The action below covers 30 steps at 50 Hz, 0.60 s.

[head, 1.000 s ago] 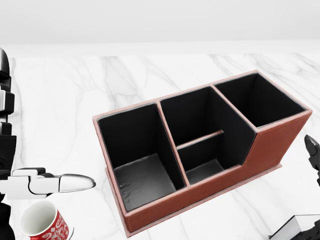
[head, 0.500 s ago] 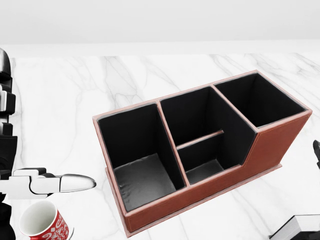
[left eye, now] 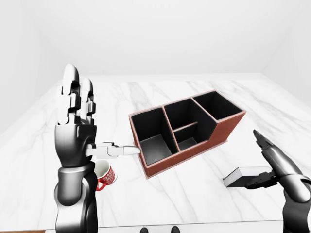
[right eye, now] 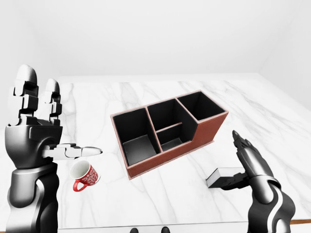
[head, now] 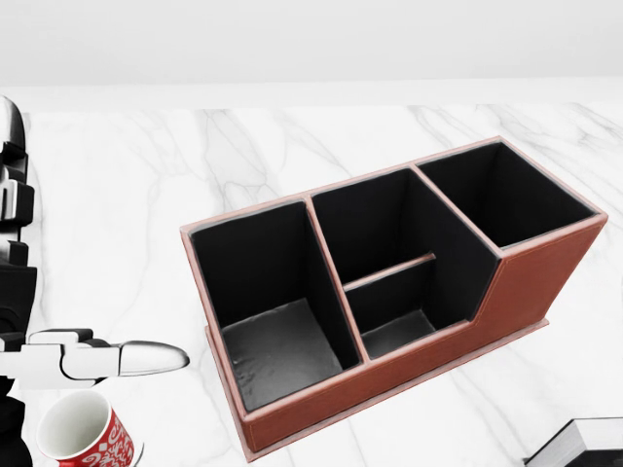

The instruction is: Pick up the book and place it in the back compartment of the caddy.

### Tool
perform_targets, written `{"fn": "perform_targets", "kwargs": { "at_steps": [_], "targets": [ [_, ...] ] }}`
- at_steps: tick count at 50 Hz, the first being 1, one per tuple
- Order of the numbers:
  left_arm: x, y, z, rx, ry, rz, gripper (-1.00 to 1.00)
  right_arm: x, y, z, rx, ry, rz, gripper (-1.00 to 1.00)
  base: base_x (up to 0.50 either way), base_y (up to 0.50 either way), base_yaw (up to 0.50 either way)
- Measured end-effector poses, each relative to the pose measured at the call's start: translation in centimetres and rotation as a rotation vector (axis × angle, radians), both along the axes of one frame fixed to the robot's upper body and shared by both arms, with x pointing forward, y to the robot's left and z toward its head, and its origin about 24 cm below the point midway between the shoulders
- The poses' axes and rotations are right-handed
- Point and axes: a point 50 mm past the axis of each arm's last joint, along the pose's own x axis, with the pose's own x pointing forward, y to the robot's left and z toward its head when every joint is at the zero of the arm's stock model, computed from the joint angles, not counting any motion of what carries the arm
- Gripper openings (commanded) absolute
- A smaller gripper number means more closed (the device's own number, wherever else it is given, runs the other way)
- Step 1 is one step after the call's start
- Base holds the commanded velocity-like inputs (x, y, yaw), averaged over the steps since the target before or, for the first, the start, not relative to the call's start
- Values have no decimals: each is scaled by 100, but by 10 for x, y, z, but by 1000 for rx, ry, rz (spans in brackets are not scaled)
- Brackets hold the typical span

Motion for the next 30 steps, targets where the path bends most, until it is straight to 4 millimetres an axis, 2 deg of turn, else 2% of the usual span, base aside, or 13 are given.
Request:
{"fn": "perform_targets", "kwargs": {
  "at_steps": [30],
  "targets": [
    [1,0,-1,1,6,-1,100,6,-8,-6,6,8,-19,100,0,0,0]
  ]
}}
